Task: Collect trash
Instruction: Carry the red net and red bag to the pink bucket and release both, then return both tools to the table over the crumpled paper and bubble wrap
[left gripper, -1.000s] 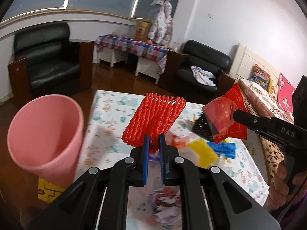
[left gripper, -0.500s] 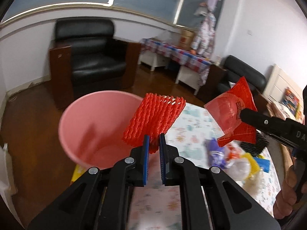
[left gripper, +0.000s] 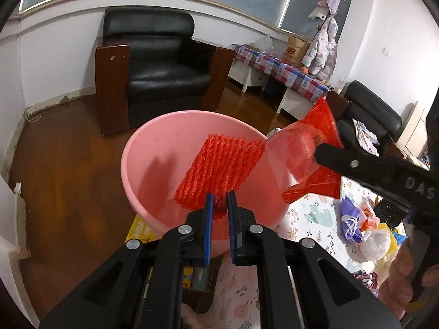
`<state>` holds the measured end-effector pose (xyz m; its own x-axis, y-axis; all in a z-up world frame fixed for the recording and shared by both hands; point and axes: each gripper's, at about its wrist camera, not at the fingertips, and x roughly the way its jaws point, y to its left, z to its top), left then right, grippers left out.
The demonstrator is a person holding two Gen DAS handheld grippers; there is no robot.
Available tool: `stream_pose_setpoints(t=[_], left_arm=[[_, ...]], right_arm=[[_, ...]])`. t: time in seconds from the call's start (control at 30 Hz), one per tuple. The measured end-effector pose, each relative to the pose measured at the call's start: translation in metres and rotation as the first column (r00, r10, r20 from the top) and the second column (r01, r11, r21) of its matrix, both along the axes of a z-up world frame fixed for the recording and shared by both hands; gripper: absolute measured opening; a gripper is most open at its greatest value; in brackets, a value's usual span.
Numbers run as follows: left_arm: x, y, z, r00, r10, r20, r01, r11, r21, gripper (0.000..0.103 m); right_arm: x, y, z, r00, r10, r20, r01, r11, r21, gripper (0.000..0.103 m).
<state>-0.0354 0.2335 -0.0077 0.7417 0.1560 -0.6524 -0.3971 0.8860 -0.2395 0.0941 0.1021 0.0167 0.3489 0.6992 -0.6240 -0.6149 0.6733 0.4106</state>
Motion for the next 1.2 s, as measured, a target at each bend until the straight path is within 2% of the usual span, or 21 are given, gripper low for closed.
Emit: stream_pose_setpoints(t=[0.1, 0.2, 0.27, 0.33, 0.37, 0.6, 0.73, 0.87, 1.2], left_arm=[[0.001, 0.0, -0.003, 1.0, 0.002, 0.005, -0.002, 1.0, 0.003, 0.01], [0.001, 0.002, -0.005, 1.0, -0.003, 0.005, 0.003, 1.0, 0.002, 0.012], [0.003, 0.004, -0.006, 1.0, -0.008, 0.0, 0.008, 1.0, -0.012, 0.015], [0.006, 0.008, -0.007, 1.0, -0.011, -0.004, 0.011, 1.0, -0.029, 0.024], [0.007, 0.011, -0.008, 1.0, -0.013, 0.0, 0.013, 0.999, -0.045, 0.026], [0.009, 0.018, -0.006, 1.0, -0.012, 0.008, 0.012, 0.996, -0.089, 0.027], [0.01, 0.011, -0.002, 0.999, -0.041, 0.011, 0.041, 0.996, -0.077, 0.027], [0.009, -0.009, 0.004, 0.996, -0.089, 0.02, 0.09, 0.995, -0.038, 0.027], [-0.007, -0.067, 0.024, 0.975, -0.211, 0.065, 0.213, 0.977, -0.025, 0.027]], right_arm=[[0.003, 0.005, -0.007, 1.0, -0.007, -0.02, 0.007, 1.0, 0.0, 0.028], [0.009, 0.007, -0.013, 0.999, -0.013, -0.033, 0.013, 1.0, 0.0, 0.036], [0.013, 0.005, -0.017, 0.999, -0.017, -0.049, 0.017, 1.0, 0.004, 0.038], [0.013, 0.002, -0.02, 0.998, -0.018, -0.061, 0.019, 1.0, 0.009, 0.045], [0.014, 0.001, -0.021, 0.998, -0.021, -0.061, 0.021, 1.0, 0.009, 0.05], [0.011, -0.012, -0.016, 0.998, -0.034, -0.045, 0.034, 0.999, 0.009, 0.051], [-0.002, -0.024, -0.009, 0.999, -0.04, -0.012, 0.04, 0.999, 0.004, 0.051], [-0.019, -0.045, -0.004, 0.998, -0.056, 0.019, 0.056, 0.998, -0.003, 0.051], [-0.064, -0.123, 0.012, 0.989, -0.101, 0.107, 0.11, 0.991, -0.082, 0.051]])
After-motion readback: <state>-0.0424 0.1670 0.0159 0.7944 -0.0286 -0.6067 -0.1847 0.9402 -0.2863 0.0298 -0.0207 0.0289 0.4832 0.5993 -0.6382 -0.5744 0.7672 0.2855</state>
